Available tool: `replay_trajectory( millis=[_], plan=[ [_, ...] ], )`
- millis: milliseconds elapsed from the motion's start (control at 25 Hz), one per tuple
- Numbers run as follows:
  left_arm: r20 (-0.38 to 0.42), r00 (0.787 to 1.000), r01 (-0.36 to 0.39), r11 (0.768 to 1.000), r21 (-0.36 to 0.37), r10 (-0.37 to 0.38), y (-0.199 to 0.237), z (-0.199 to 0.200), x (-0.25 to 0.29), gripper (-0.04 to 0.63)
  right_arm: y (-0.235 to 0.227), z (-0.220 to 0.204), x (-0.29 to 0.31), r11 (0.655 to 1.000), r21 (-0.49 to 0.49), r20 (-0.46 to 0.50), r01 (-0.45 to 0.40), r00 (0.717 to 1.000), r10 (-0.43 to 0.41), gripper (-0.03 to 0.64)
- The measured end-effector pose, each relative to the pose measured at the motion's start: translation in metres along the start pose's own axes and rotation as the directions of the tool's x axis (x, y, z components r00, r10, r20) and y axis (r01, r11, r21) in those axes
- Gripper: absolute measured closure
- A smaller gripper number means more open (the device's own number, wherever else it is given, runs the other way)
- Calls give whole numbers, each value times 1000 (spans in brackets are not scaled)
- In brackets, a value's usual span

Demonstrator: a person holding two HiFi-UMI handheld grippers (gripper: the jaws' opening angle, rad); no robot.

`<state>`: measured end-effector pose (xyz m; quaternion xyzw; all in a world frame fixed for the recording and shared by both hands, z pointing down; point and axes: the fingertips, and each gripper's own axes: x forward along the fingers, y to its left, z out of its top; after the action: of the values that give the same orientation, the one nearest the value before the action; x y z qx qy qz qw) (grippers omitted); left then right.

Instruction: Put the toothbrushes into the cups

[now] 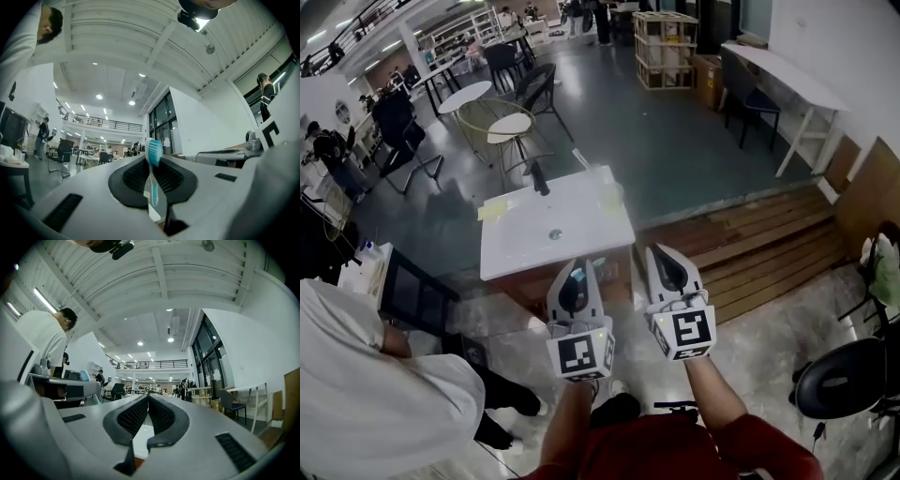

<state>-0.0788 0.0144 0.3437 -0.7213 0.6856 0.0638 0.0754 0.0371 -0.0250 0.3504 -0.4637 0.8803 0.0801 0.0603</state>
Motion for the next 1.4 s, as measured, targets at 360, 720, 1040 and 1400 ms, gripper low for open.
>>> replay_trajectory(
  millis=[360, 720, 1040, 1400],
  plan=[
    [13, 1000, 3, 999, -39, -3, 65, -9, 56, 545, 18, -8, 82, 1000, -30, -16, 4, 1000, -5, 588],
    [27, 999, 45, 997, -63, -44, 92, -22, 94, 545, 16, -19, 121, 997, -51, -17, 54, 998, -55, 586],
    [23, 997, 76, 995, -61, -75, 88, -35, 135, 545, -11, -34, 150, 995, -41, -18, 85, 996, -86, 588],
    [-10, 997, 72, 996, -45, -73, 81, -58, 208, 545, -62, -60, 205, 996, -5, -29, 86, 996, -86, 586]
  ],
)
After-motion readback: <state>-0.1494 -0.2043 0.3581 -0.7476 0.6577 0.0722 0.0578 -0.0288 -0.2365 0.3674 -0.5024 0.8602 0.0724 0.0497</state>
